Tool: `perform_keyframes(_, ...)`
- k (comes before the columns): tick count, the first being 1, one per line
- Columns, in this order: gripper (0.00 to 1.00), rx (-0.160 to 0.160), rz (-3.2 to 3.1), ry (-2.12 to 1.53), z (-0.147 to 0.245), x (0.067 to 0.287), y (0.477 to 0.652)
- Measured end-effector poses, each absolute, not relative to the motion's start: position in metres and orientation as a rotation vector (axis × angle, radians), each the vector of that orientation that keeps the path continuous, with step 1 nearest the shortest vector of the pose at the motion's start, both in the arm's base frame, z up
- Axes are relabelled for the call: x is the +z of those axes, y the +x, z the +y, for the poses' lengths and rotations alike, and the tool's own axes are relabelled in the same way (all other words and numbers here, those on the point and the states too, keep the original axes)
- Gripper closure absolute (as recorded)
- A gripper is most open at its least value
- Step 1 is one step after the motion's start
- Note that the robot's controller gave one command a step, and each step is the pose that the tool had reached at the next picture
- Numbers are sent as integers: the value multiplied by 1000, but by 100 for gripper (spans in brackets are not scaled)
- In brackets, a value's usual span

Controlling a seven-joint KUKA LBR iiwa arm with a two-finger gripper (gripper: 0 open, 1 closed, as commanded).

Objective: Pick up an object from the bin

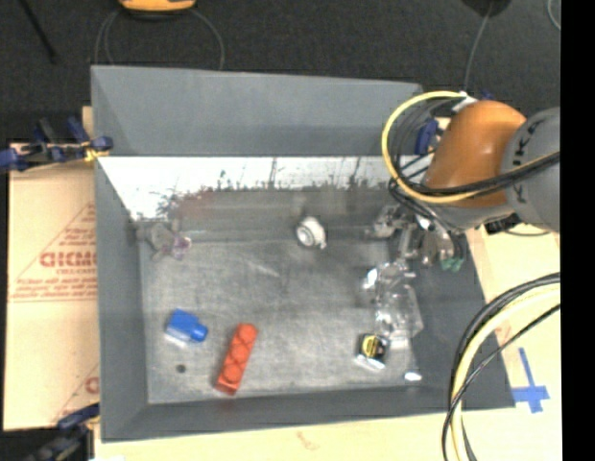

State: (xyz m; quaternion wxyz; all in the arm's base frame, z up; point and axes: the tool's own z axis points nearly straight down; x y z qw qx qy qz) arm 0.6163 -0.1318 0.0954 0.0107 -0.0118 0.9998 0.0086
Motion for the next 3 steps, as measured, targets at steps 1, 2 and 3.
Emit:
perform_keyframes(1,0,36,3146,-39,-133,87,591)
perform_keyframes(2,0,30,3092,-17,-136,94,544)
perform_keyframes(3,0,2,3138,-108,-133,133,479)
